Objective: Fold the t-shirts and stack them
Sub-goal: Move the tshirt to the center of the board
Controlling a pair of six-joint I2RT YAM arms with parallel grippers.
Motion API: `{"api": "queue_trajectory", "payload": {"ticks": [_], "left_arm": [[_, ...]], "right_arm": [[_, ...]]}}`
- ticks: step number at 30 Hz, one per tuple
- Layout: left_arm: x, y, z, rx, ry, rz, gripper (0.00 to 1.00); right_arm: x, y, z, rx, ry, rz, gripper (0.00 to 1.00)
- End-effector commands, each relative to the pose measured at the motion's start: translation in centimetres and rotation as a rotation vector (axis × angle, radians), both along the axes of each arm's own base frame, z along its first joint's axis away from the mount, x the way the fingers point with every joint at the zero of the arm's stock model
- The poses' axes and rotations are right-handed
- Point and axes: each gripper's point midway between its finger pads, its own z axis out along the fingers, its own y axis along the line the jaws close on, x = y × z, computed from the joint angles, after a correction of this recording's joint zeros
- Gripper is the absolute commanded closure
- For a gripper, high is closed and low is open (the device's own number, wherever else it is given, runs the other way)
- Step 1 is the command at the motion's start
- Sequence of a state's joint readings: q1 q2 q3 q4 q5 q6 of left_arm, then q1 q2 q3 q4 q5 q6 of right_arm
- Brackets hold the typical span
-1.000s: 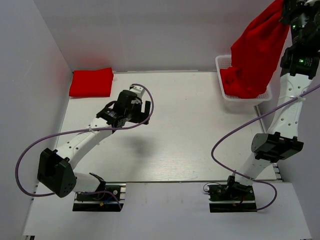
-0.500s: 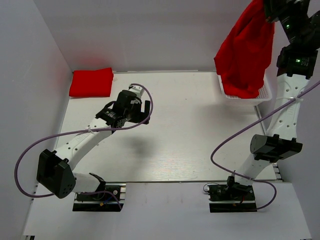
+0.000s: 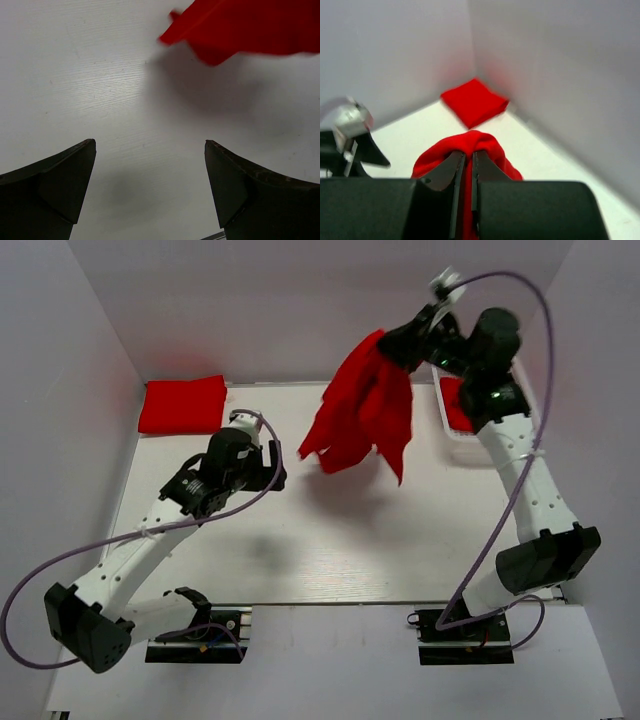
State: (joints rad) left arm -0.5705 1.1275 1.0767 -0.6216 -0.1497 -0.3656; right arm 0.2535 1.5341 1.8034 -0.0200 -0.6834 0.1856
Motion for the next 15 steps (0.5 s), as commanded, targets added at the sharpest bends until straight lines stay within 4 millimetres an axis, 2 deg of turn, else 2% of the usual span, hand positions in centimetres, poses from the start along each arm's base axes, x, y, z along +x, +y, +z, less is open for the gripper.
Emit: {"api": "queue_trajectory", "payload": {"ticks": [1,2,3,4,6,7,8,9,10,11,12,15], "left_arm": [[-1.7,2.3,0.3,0.001,0.017,0.090,0.00],[-1.8,2.7,0.2,-0.003,0.015,0.110,0.00],[-2.2,3.1,0.6,-0.002,0.006,0.117,0.00],[-2.5,3.5,0.2,0.000,0.017,0.136,0.00],[-2.8,3.6,0.5,-0.011,0.016,0.142,0.00],[-3.0,3.8,0.3,-0.004,0.026,0.142,0.00],[-3.3,3.9,0.3,-0.010,0.031,0.149,0.00],[-3.3,3.9,0.3,-0.010,0.031,0.149,0.00],[-3.5,4.0,0.1,-0.011,0.045,0.156,0.00],[-3.7,4.1,-0.1,-0.005,0.054,0.156,0.00],[-3.6,4.0,-0.4,-0.004,0.066,0.162,0.00],[-3.6,4.0,-0.8,-0.001,0.083,0.169,0.00]], "right_arm": [[0.9,2.2,-5.2,-0.046,0.013,-0.006,1.00],[0.6,3.6,-8.7,-0.076,0.067,0.019,1.00],[0.6,4.2,-10.4,-0.088,0.089,0.026,1.00],[1.3,5.0,-14.9,-0.117,0.158,0.005,1.00],[1.0,6.9,-18.3,-0.160,0.197,0.015,1.00],[1.5,7.6,-22.4,-0.201,0.276,0.019,1.00],[1.4,8.2,-24.5,-0.238,0.298,0.026,1.00],[0.5,9.5,-26.3,-0.268,0.328,0.050,1.00],[0.8,10.2,-30.2,-0.313,0.396,0.050,1.00],[1.0,10.2,-31.6,-0.332,0.412,0.020,1.00],[0.2,11.5,-33.7,-0.364,0.444,0.044,1.00],[-0.2,12.2,-38.0,-0.440,0.521,0.016,1.00]]}}
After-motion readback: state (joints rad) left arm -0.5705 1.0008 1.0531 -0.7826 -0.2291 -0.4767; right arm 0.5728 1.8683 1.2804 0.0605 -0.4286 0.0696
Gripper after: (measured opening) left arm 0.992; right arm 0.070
